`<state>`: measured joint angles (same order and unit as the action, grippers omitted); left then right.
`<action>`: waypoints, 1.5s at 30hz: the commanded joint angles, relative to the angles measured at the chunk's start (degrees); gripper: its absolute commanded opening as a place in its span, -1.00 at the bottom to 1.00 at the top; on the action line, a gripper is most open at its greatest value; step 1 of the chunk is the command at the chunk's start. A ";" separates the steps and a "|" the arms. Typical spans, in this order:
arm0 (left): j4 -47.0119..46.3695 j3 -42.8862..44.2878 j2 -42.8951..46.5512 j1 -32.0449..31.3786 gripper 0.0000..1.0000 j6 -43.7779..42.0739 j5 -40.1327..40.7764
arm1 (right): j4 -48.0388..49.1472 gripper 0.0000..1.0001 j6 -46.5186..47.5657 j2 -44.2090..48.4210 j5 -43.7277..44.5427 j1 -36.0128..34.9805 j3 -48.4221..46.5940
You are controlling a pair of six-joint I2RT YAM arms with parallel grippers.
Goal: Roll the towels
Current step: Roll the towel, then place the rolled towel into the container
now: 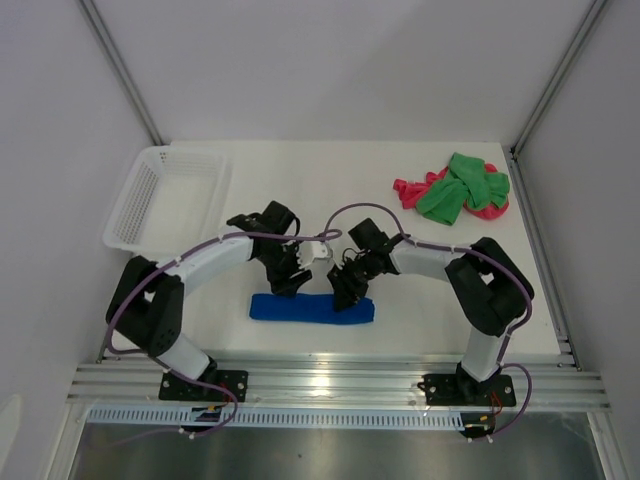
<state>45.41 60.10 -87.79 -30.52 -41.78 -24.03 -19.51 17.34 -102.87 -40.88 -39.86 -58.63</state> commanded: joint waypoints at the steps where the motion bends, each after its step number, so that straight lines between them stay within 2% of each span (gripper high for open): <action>1: -1.64 2.83 -3.70 -0.94 0.26 0.66 1.19 | 1.57 -0.08 -1.69 -1.19 1.06 0.57 -1.31; 6: -0.67 2.31 -5.81 -1.82 0.12 -0.94 1.97 | 4.65 -0.02 -6.17 -0.49 5.11 1.27 -0.26; 12: -1.99 1.95 -6.69 -1.82 0.02 2.05 3.38 | 10.28 0.04 -13.11 1.53 8.36 2.06 3.17; 17: -1.73 2.31 0.22 -1.73 0.07 5.30 3.64 | 12.03 0.01 -15.76 2.14 10.47 2.06 4.66; 23: -0.32 2.22 6.40 -2.34 0.26 6.45 -0.05 | 16.34 -0.11 -17.08 4.08 12.93 1.97 8.35; 28: -3.30 1.51 1.86 -8.41 0.29 6.10 4.51 | 16.96 -0.14 -17.08 4.87 12.41 1.97 10.20; 35: -5.76 6.26 -8.88 -8.85 0.27 9.26 7.33 | 21.78 -0.14 -18.47 5.49 12.58 1.80 13.71; 40: -7.09 7.41 -8.19 -8.59 0.21 10.05 4.53 | 21.97 -0.10 -19.10 4.61 12.84 1.54 12.67; 45: -3.85 7.49 -5.73 -8.59 0.14 8.82 1.19 | 17.77 0.11 -19.28 6.54 14.86 1.45 10.21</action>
<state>40.75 65.17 -96.29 -39.40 -33.89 -19.94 2.37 -2.96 -97.71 -30.28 -38.09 -46.78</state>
